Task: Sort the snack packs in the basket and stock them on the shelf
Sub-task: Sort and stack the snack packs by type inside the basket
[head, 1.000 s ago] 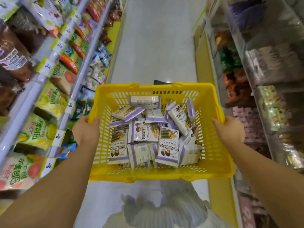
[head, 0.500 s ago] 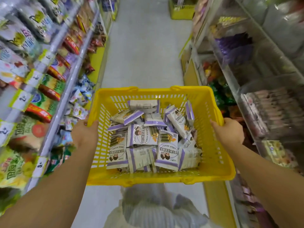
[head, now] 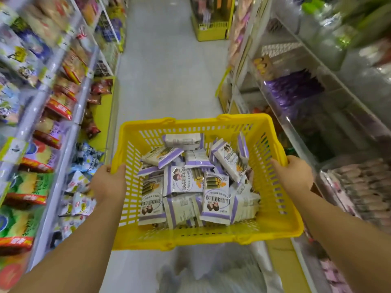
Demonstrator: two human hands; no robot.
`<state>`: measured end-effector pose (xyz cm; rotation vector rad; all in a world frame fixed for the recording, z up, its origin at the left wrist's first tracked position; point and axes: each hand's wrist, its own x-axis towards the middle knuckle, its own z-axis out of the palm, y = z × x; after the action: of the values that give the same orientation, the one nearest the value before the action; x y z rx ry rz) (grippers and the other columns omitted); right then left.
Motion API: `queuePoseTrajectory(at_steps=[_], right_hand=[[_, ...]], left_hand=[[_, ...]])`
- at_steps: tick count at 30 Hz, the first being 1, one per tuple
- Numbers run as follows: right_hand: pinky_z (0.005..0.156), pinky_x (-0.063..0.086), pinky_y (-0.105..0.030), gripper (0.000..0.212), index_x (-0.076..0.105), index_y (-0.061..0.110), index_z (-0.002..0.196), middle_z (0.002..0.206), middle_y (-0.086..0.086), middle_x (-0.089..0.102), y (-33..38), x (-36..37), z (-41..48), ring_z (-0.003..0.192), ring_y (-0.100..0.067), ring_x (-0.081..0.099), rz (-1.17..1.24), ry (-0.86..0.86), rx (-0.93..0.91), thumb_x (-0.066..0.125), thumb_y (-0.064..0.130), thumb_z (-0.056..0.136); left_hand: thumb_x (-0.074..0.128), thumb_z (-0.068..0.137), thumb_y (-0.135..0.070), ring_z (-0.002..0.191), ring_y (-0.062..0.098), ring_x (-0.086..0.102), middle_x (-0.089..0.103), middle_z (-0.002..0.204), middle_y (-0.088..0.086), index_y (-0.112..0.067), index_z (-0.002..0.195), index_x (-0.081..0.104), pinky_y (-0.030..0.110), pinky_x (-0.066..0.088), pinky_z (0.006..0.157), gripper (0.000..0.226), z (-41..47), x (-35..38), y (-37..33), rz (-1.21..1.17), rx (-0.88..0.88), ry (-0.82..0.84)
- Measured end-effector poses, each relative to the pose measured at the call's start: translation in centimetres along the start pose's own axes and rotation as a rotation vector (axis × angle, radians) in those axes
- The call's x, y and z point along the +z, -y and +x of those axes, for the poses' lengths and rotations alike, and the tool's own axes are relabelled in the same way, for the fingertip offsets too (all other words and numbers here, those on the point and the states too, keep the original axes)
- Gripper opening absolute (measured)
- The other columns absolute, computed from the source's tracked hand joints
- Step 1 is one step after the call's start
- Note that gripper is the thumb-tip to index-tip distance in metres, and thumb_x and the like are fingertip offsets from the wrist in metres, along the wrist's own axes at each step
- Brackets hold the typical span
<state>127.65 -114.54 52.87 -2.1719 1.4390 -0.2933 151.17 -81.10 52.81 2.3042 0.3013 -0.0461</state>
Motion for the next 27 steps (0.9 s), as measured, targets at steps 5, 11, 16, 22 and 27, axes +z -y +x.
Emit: queuePoseTrajectory(at_steps=[5,11,16,22,27], right_hand=[[0.058,0.039,-0.032,0.031,0.055,0.017,0.071,0.060,0.003,0.049,2.4,1.5,9.9,0.065,-0.025,0.051,-0.004,0.039,-0.004,0.061,0.042,0.087],[0.062,0.040,-0.035,0.033,0.060,0.010,0.078,0.071,-0.008,0.058,5.8,1.7,21.1,0.077,-0.034,0.059,0.005,0.089,-0.049,0.063,0.042,0.087],[0.062,0.036,-0.035,0.035,0.056,0.010,0.072,0.075,-0.014,0.059,9.0,3.1,27.4,0.080,-0.037,0.059,-0.014,0.070,-0.081,0.065,0.041,0.086],[0.059,0.036,-0.034,0.038,0.058,0.006,0.073,0.068,-0.010,0.056,11.7,7.8,32.3,0.077,-0.036,0.060,-0.029,0.101,-0.007,0.064,0.041,0.086],[0.065,0.038,-0.035,0.035,0.064,0.006,0.083,0.090,-0.021,0.068,14.1,13.0,34.7,0.091,-0.040,0.063,-0.104,0.098,0.071,0.064,0.041,0.085]], left_hand=[[0.063,0.092,-0.035,0.099,0.044,0.058,0.064,0.112,0.028,0.003,0.129,0.056,0.043,0.036,0.073,0.053,3.1,5.8,-5.5,0.058,-0.018,-0.044],[0.061,0.092,-0.037,0.092,0.044,0.060,0.065,0.101,0.029,0.004,0.123,0.059,0.050,0.048,0.079,0.051,6.6,11.1,-11.6,0.071,-0.072,-0.065],[0.058,0.094,-0.037,0.092,0.043,0.059,0.063,0.109,0.029,0.002,0.127,0.057,0.038,0.035,0.067,0.052,9.9,14.4,-14.9,0.105,-0.096,-0.104],[0.063,0.092,-0.033,0.080,0.038,0.056,0.065,0.099,0.027,0.001,0.123,0.060,0.037,0.035,0.067,0.047,16.9,18.9,-16.5,0.076,-0.076,-0.119],[0.065,0.089,-0.029,0.099,0.043,0.060,0.066,0.109,0.026,0.001,0.113,0.065,0.042,0.043,0.077,0.038,25.3,23.5,-16.9,0.093,-0.038,-0.049]])
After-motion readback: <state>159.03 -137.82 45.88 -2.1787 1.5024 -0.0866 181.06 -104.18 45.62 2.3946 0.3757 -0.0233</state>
